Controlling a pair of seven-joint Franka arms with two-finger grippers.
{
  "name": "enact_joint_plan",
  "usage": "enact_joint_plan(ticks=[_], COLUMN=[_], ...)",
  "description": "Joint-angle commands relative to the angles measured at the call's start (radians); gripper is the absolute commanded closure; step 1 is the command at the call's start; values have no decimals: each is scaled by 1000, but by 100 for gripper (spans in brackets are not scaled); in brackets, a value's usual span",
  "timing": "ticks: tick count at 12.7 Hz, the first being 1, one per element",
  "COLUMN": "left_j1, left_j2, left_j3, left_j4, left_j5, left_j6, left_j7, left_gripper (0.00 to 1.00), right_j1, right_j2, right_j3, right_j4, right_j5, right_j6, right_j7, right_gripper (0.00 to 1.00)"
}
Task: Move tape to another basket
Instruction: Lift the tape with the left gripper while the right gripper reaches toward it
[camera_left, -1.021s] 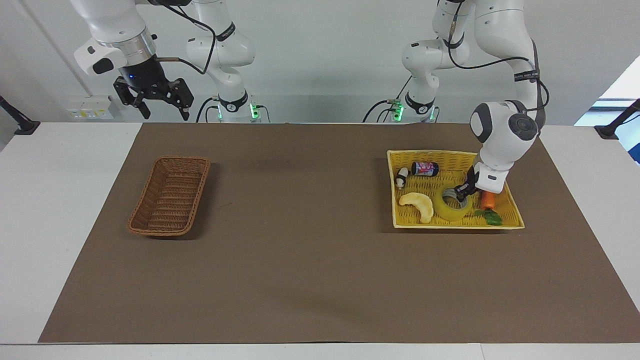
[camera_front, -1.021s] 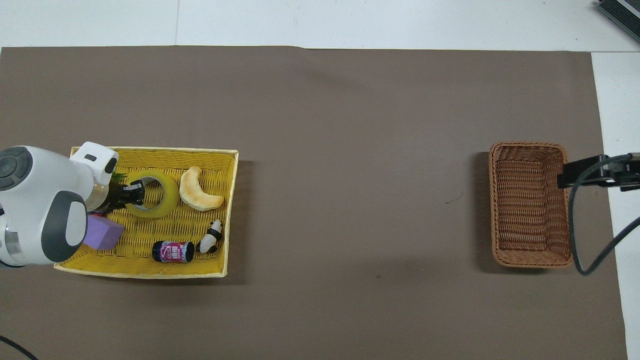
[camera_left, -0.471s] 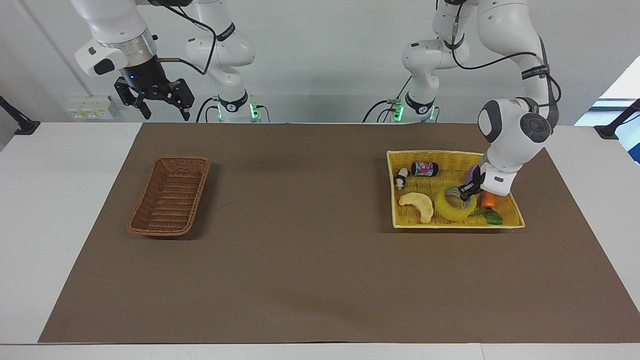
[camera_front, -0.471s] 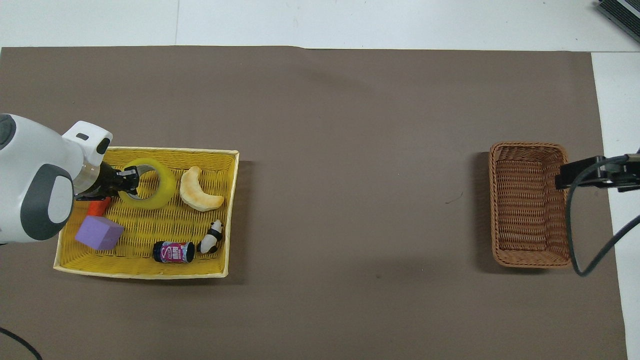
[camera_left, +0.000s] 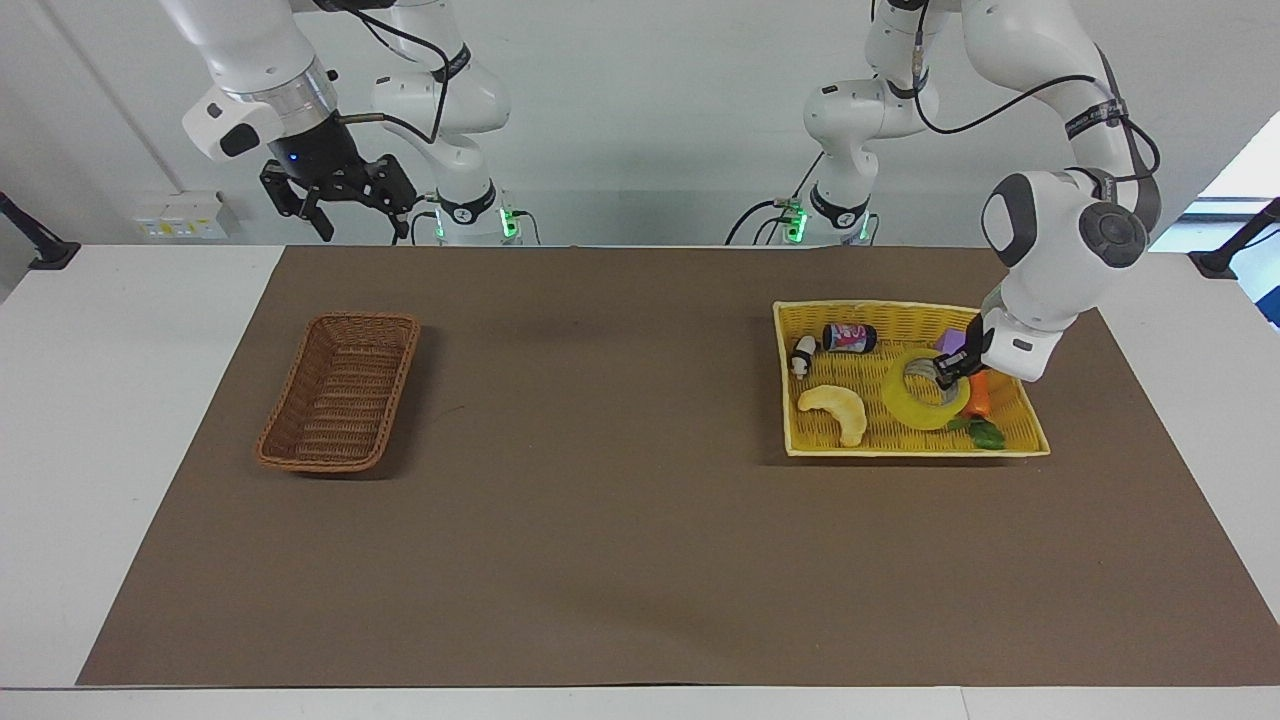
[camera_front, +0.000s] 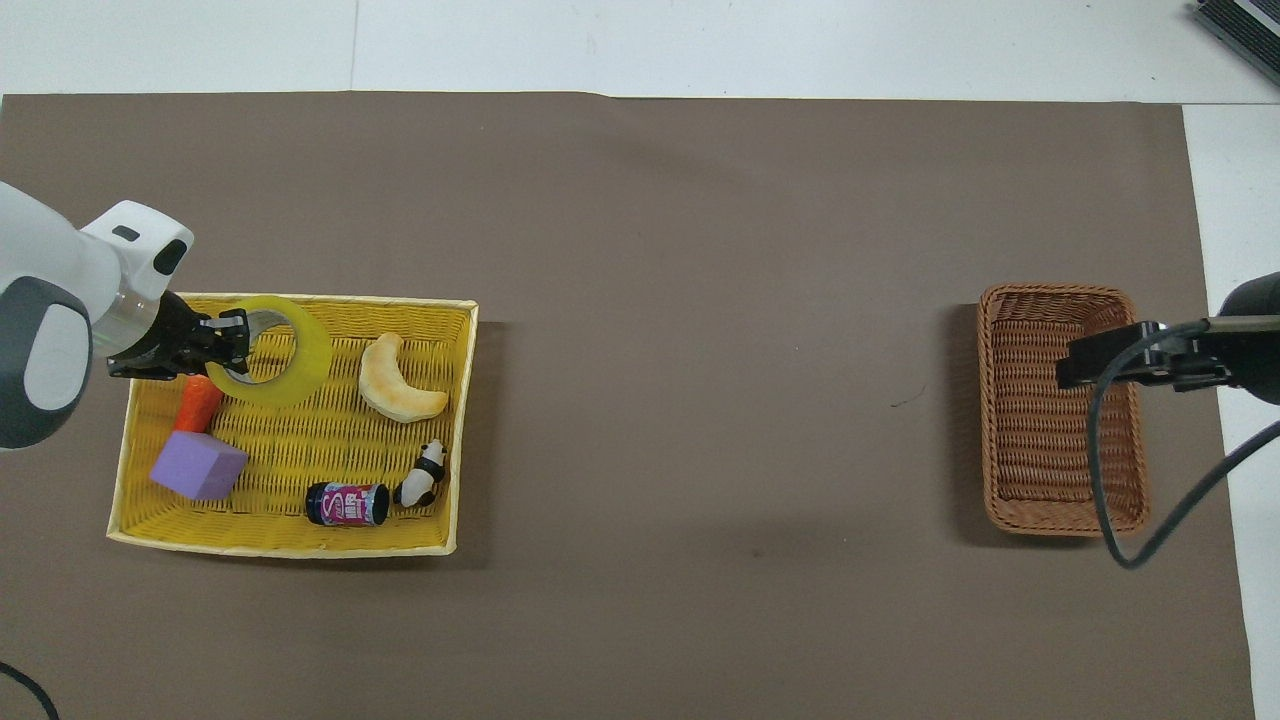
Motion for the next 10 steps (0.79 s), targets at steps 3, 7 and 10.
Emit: enact_joint_plan(ticks=[3,7,10], left_j1=[-25,-39,-55], left_j2=[2,1,-4], left_j3=[-1,-82,-137], left_j4=[179,201,192], left_j5=[-86,-203,-304], left_j6=[-182,-222,-203], left_j7=[13,16,19], left_gripper=[100,100,100], right_j1=[126,255,345], right_j2=[-9,17,77], right_j3=[19,19,19], right_j4=[-63,-123,-132], right_j5=[86,138,214], right_j6=[95,217,367], right_j7=[202,365,621], right_gripper=[0,0,0])
